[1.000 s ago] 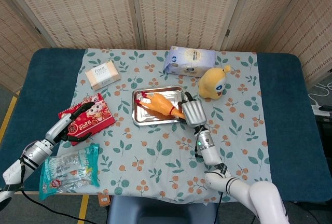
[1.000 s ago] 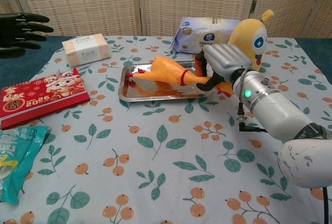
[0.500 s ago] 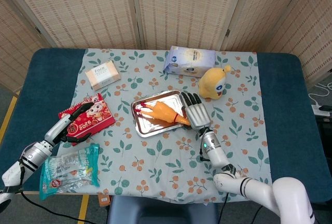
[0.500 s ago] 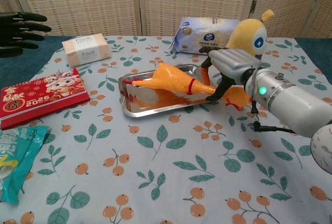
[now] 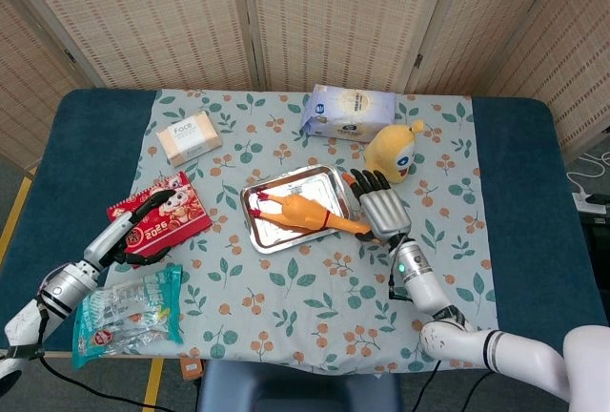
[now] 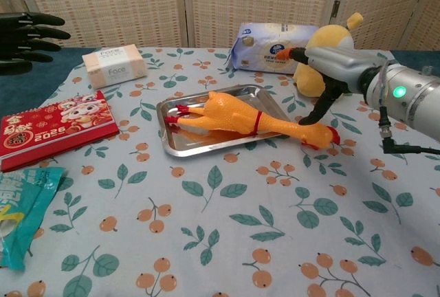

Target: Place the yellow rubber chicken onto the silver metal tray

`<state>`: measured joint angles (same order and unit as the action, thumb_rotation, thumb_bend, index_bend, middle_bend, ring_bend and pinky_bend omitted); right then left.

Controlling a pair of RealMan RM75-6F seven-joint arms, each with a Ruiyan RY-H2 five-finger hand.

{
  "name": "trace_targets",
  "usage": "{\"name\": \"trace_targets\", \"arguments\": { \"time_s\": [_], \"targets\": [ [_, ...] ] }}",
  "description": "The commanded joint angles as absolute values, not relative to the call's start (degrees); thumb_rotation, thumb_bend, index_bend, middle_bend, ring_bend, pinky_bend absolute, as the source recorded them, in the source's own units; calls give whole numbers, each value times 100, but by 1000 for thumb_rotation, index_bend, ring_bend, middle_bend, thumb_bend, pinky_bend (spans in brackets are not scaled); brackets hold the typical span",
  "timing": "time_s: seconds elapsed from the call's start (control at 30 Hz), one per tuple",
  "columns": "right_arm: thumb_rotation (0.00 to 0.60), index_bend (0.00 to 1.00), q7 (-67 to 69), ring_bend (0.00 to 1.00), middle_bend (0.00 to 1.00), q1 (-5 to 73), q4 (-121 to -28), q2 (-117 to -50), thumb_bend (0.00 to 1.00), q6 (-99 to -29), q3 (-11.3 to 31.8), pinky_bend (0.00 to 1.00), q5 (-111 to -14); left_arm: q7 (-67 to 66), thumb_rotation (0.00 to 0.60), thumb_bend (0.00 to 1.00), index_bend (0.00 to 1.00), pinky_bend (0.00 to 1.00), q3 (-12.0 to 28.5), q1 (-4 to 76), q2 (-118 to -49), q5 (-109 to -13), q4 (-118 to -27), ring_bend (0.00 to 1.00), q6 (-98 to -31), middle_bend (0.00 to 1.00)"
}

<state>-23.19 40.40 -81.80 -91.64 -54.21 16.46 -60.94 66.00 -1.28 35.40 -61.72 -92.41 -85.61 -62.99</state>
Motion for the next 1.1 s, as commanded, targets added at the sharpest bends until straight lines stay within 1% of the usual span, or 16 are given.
{"name": "trace_targets", "arguments": {
  "time_s": [0.03,0.1,0.2,0.3,0.4,0.43,0.5,0.53,0.6,0.67,0.73,0.77,0.93,1.1],
  "targets": [
    [600,0,-1795,0,0,3534,-9321,-8254,0,-5779,1419,0,-6559,6199,600,343,0,0,-226,3412,-5993,-9311,-8700,0,-6401,0],
    [600,0,-1651,0,0,3245,-9751,-7899,0,-6139,1253,0,-6917,5895,600,344,0,0,-335,3317,-5875,-9357,-8757,0,-6418,0],
    [600,0,-1725,0,0,2701,-10247,-7413,0,-6886,819,0,-7581,5315,600,347,0,0,-573,3095,-5657,-9393,-8854,0,-6427,0],
    [600,0,-2207,0,0,2101,-10578,-7005,0,-7643,289,0,-8097,4367,600,356,0,0,-756,2678,-5538,-9287,-8935,0,-6683,0],
    [600,0,-2731,0,0,1520,-10810,-6769,0,-8311,-118,0,-8310,3095,600,371,0,0,-759,2093,-5681,-8966,-8911,0,-7270,0],
    [600,0,-2808,0,0,1338,-10822,-6729,0,-8520,-230,0,-8383,2614,600,376,0,0,-730,1874,-5817,-8876,-8832,0,-7559,0],
    [600,0,-2658,0,0,882,-10752,-6683,0,-9017,-476,0,-8535,1614,600,376,0,0,-656,1311,-6278,-8733,-8555,0,-8370,0],
    [600,0,-2565,0,0,772,-10695,-6682,0,-9133,-531,0,-8581,1425,600,376,0,0,-640,1171,-6410,-8747,-8460,0,-8600,0],
    [600,0,-2488,0,0,697,-10634,-6688,0,-9212,-566,0,-8632,1311,600,376,0,0,-623,1074,-6524,-8768,-8376,0,-8765,0],
    [600,0,-2249,0,0,477,-10453,-6695,0,-9429,-645,0,-8681,1148,600,376,0,0,-590,836,-6767,-8834,-8140,0,-9170,0],
    [600,0,-1741,0,0,107,-10034,-6714,0,-9831,-671,0,-8629,995,600,376,0,0,-596,598,-6902,-9058,-7969,0,-9645,0],
    [600,0,-1557,0,0,24,-9857,-6700,0,-9894,-690,0,-8646,991,600,376,0,0,-602,513,-6910,-9137,-7958,0,-9810,0],
    [600,0,-1000,0,0,-109,-9596,-6588,0,-10002,-610,0,-8815,958,600,377,0,0,-542,401,-6928,-9231,-7899,0,-9908,0],
    [600,0,-974,0,0,-169,-9557,-6586,0,-9976,-550,0,-8934,926,600,377,0,0,-505,367,-6941,-9286,-7884,0,-9845,0]
  ]
}}
